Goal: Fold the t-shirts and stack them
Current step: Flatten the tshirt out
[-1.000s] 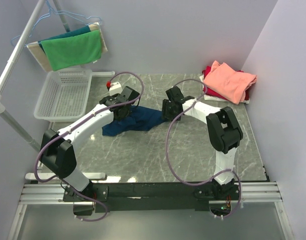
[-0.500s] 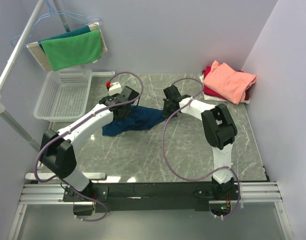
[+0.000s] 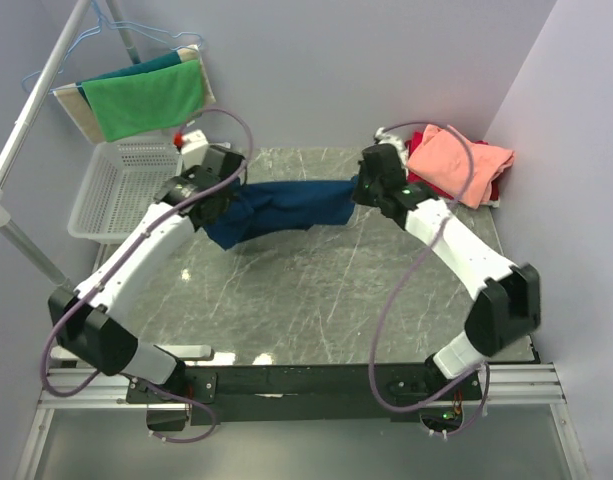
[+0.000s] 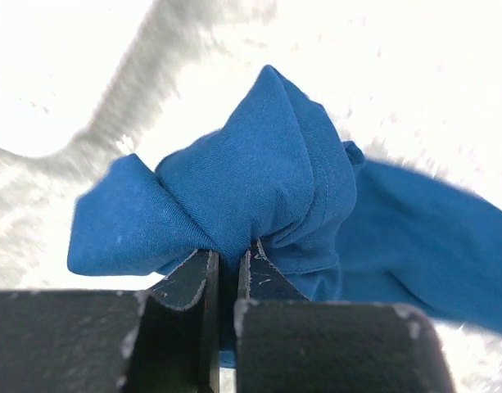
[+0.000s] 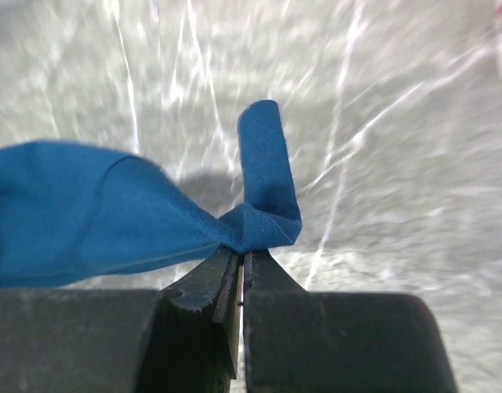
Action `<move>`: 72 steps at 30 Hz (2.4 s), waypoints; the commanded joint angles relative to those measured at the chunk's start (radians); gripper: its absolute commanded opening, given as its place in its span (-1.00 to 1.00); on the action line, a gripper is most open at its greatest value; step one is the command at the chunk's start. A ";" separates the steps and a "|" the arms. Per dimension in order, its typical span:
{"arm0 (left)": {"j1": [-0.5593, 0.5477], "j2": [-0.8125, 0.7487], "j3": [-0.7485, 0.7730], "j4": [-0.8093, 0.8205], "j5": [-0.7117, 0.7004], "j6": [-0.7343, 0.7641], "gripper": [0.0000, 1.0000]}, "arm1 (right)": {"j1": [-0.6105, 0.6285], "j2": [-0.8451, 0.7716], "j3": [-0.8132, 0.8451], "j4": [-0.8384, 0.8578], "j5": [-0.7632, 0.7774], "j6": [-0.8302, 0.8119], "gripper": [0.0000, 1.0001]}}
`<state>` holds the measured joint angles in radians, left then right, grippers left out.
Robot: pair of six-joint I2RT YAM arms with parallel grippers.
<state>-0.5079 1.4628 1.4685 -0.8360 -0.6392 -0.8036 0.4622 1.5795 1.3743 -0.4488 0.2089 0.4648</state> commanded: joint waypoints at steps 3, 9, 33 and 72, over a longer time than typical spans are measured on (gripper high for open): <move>0.118 -0.125 0.111 0.035 -0.077 0.151 -0.98 | -0.056 -0.197 0.051 -0.054 0.144 -0.057 -1.00; 0.138 -0.244 0.099 0.159 0.064 0.306 -0.76 | -0.059 -0.352 0.040 -0.025 0.097 -0.110 -1.00; 0.111 -0.223 -0.267 0.181 0.480 0.233 0.87 | -0.057 -0.374 -0.354 -0.067 0.165 0.109 -1.00; -0.185 -0.019 -0.619 0.393 0.555 0.011 0.16 | -0.066 -0.266 -0.327 -0.065 0.118 0.080 -1.00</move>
<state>-0.6891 1.4361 0.8101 -0.4381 -0.0372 -0.7723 0.4068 1.3064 1.0088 -0.5316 0.3058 0.5564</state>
